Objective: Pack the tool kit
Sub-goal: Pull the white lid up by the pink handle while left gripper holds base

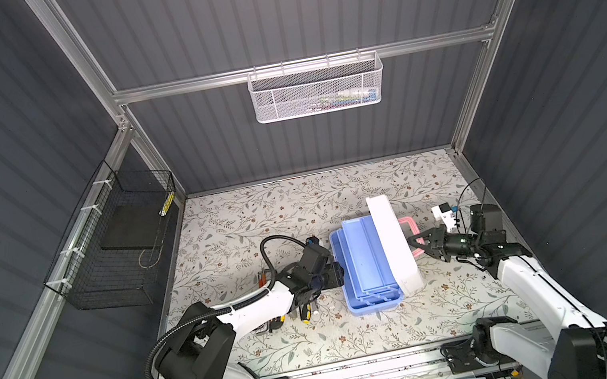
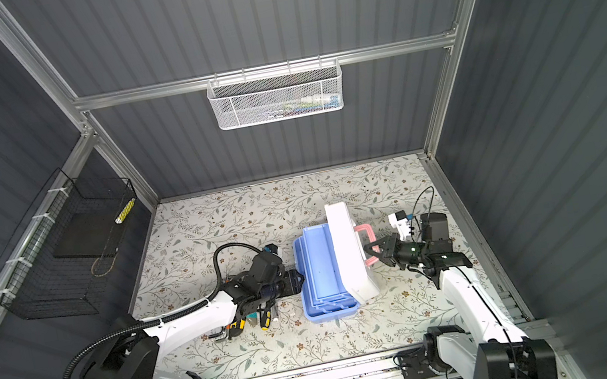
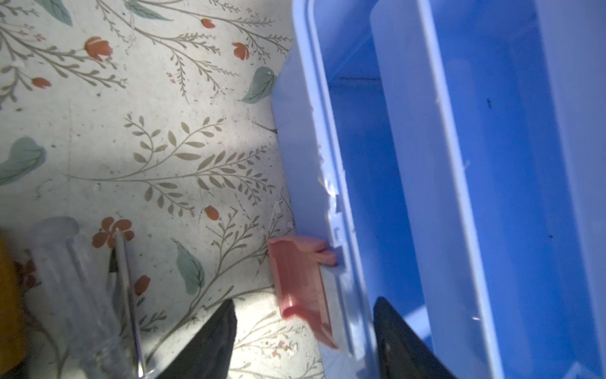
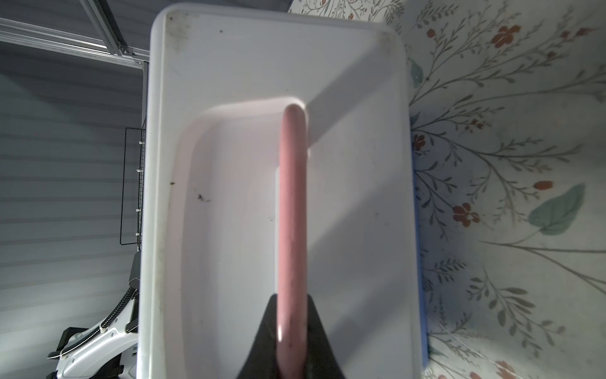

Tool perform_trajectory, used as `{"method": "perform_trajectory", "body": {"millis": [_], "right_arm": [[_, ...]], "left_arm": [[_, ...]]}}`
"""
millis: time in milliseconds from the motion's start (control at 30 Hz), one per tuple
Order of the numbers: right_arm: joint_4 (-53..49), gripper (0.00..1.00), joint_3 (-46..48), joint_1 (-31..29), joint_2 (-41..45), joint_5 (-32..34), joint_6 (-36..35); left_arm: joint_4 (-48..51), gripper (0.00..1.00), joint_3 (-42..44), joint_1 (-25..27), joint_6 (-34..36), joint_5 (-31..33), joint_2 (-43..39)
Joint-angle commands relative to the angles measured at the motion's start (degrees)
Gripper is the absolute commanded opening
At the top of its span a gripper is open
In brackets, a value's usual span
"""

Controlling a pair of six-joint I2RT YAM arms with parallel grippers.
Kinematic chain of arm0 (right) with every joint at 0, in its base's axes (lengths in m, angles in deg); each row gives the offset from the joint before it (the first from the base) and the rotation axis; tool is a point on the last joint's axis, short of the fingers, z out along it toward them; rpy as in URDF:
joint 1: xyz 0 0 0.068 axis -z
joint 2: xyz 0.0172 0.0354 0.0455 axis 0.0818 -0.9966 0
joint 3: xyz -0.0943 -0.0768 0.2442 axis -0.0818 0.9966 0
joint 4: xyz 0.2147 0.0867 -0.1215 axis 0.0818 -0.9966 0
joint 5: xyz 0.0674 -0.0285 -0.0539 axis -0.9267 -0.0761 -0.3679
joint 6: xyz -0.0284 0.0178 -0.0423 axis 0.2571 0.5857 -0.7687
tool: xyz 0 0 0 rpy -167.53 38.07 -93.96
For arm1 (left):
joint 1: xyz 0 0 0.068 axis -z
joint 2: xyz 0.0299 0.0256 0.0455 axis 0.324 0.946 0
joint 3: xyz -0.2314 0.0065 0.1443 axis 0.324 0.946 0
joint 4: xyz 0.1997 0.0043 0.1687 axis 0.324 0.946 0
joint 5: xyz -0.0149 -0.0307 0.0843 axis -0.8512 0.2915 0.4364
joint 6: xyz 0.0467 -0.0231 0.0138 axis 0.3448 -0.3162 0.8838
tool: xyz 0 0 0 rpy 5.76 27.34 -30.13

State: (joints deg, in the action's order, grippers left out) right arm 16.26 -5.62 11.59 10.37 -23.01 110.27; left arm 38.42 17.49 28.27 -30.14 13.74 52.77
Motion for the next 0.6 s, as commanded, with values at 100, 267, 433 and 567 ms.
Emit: {"method": "perform_trajectory", "body": {"millis": [100,267,433,567], "right_arm": [[-3.8,0.12,1.3,3.7,1.1,2.0,-3.8],[-7.7,0.24,0.6,5.2,2.2,4.0,-6.6],[-9.9,0.34,0.3,6.0,3.4,5.2,-7.4],[-12.4,0.37,-0.8,6.3,4.5,7.6,-8.8]], "left_arm": [[3.9,0.61,-0.8,-0.4,-0.1,-0.3,2.1],[3.9,0.59,-1.8,-0.4,0.1,-0.9,2.8],[4.0,0.57,-3.7,-0.4,0.1,-2.3,3.6],[3.7,0.56,-4.4,-0.4,0.1,-2.9,3.9]]}}
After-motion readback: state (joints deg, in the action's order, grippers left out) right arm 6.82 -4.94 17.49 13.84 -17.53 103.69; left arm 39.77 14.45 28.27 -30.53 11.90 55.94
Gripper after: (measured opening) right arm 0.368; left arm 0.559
